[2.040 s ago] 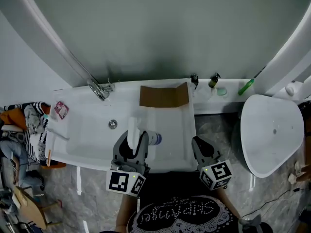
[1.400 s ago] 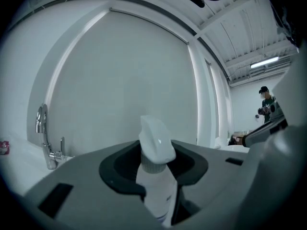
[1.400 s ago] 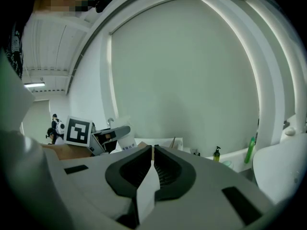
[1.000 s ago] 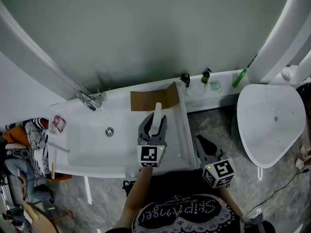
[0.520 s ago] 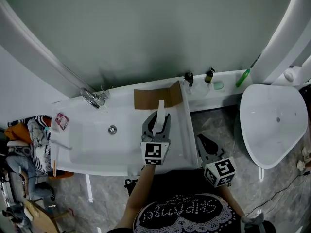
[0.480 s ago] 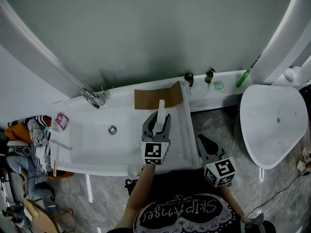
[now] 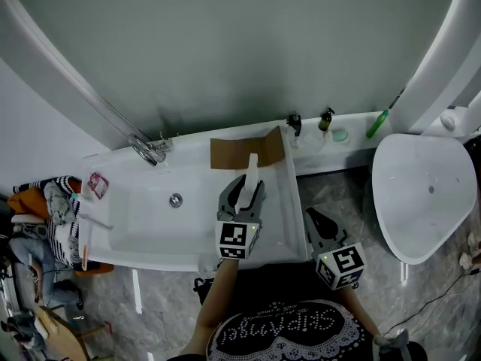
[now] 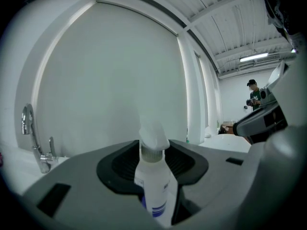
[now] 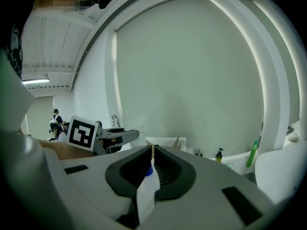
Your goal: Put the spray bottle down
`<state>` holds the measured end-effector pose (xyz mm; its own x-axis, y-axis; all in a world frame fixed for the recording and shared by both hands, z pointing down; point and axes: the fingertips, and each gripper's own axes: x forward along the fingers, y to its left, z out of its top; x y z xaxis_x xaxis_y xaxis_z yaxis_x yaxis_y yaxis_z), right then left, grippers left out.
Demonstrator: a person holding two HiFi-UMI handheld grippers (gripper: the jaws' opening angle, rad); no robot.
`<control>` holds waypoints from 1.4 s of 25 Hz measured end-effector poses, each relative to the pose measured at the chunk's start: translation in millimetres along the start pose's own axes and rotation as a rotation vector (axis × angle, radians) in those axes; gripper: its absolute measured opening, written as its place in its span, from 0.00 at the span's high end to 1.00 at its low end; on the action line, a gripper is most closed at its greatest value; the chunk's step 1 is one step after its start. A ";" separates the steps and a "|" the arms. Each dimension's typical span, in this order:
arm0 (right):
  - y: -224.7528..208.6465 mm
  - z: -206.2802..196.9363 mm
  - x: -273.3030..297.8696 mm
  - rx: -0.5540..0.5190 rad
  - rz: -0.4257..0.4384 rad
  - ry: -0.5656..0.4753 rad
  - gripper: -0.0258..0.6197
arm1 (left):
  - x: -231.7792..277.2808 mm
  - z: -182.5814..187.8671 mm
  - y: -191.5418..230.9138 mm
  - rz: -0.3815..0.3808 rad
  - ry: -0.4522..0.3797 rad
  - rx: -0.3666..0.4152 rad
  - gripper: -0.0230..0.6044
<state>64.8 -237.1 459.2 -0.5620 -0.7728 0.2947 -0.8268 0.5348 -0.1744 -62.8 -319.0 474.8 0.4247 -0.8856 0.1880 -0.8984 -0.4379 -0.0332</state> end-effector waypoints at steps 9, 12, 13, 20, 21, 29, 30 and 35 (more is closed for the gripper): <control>3.5 1.2 -0.3 -0.011 0.021 0.004 0.91 | -22.1 -3.8 -4.1 0.005 0.039 0.007 0.71; 4.6 2.4 -0.2 -0.016 0.028 0.004 0.91 | -38.0 1.9 -5.2 0.003 0.026 -0.034 0.71; 4.4 2.5 -0.2 -0.017 0.030 0.004 0.91 | -43.4 5.7 -5.4 0.002 0.019 -0.052 0.71; 7.3 5.5 0.4 -0.031 0.053 -0.016 0.91 | -89.8 56.7 -2.3 0.007 -0.119 -0.128 0.82; 7.2 5.9 0.5 -0.031 0.053 -0.019 0.91 | -97.5 64.0 -1.9 0.009 -0.141 -0.129 0.87; 3.3 14.5 -10.4 -0.055 0.060 -0.073 0.91 | -144.4 83.5 -11.0 -0.078 -0.180 -0.164 0.96; 4.7 17.4 -12.8 -0.072 0.071 -0.090 0.91 | -148.0 83.9 -12.0 -0.078 -0.174 -0.158 0.96; -0.7 28.3 -15.9 -0.089 0.061 -0.124 0.91 | -162.4 78.6 -7.5 -0.085 -0.169 -0.060 0.96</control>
<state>73.7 -234.9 428.0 -0.6142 -0.7712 0.1671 -0.7888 0.6059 -0.1033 -116.3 -184.2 367.4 0.5074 -0.8615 0.0203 -0.8615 -0.5066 0.0353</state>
